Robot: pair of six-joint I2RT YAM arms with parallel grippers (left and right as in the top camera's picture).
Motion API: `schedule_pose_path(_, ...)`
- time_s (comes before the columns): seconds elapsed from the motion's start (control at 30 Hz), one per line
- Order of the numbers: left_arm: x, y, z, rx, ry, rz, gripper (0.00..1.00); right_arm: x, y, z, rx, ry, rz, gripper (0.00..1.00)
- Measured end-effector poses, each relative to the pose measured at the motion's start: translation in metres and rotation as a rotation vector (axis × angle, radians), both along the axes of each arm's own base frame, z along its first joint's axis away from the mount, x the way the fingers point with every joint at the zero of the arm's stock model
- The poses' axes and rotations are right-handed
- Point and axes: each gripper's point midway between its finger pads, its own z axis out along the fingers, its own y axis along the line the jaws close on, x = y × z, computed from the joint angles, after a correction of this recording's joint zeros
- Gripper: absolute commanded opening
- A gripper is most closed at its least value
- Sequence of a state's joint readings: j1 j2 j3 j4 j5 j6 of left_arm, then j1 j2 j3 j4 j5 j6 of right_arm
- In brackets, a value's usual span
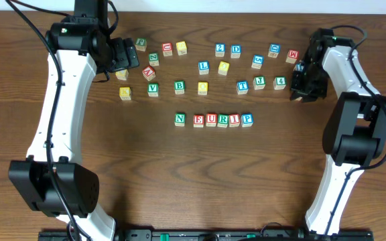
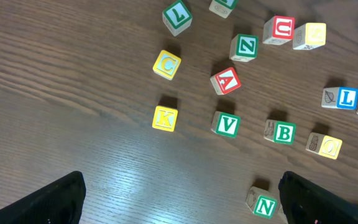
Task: Spell out NEURIPS
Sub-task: 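Lower the right gripper around the yellow S block and close it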
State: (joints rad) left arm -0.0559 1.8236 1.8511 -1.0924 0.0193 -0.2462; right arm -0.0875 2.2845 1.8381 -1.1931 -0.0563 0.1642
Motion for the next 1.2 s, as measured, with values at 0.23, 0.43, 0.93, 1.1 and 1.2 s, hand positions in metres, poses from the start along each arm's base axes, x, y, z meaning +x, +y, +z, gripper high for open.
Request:
schedule_pose_path(0.23,0.0,0.0,0.0,0.0,0.0,0.0,0.98,0.002,0.011,0.0,0.009,-0.007,0.049,0.28)
schedule_pose_path(0.43,0.0,0.0,0.0,0.0,-0.001,0.0,0.98,0.01,0.007,0.005,0.005,-0.042,0.052,0.55)
schedule_pose_path(0.93,0.002,0.0,0.001,0.0,-0.009,0.0,0.98,0.033,0.001,0.01,-0.01,-0.157,0.045,0.41)
schedule_pose_path(1.1,0.003,0.0,0.001,-0.001,-0.012,0.0,0.98,0.031,0.001,0.001,-0.01,-0.155,0.042,0.4)
schedule_pose_path(1.2,0.003,0.0,0.001,-0.001,-0.014,0.0,0.98,0.028,0.001,-0.004,-0.009,-0.146,0.038,0.35)
